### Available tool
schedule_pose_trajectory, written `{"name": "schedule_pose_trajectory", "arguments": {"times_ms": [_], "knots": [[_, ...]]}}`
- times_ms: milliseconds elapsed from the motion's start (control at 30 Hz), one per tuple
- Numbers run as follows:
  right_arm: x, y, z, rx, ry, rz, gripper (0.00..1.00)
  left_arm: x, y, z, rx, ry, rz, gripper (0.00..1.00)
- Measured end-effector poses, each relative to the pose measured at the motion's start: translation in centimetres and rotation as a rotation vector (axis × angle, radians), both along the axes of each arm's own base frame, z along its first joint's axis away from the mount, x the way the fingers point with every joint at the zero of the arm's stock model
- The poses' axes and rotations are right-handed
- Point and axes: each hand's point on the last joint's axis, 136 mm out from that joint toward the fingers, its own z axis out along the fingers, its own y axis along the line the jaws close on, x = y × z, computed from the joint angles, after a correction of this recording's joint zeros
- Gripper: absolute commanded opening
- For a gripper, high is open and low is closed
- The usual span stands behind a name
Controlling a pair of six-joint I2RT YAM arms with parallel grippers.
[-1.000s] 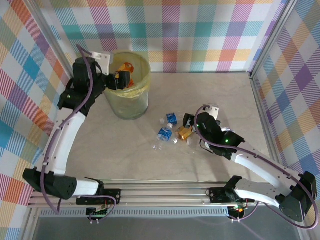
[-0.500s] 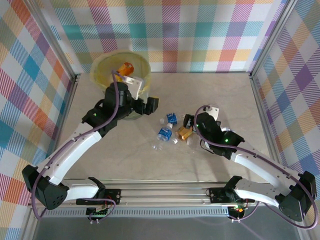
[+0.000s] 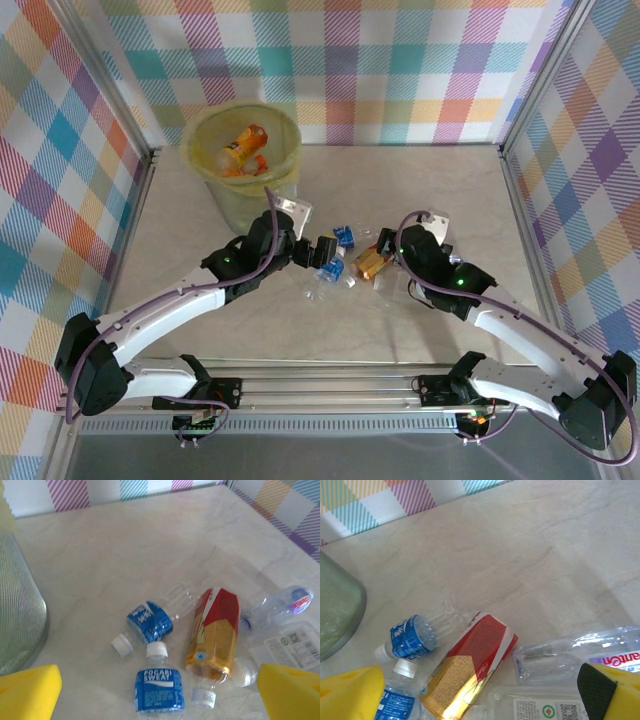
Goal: Put the plastic bottles in the bin
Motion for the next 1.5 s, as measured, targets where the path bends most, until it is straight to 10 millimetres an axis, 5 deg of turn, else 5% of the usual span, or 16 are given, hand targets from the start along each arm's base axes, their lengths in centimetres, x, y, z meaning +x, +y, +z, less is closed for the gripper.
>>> {"name": "schedule_pose_trajectory", "arguments": {"times_ms": [633,1500], "knots": [[-0.1,-4.5,-2.2,-0.068,0.083,-0.123,1.00,-1.9,-3.0,-9.7,0.182,0.144,-0.019,1.00],[-0.4,-4.2,-2.9,-0.048,0.110,-0.105,1.00,-1.1,-2.3,-15.4,0.324,0.270,0.090,0.91]]}}
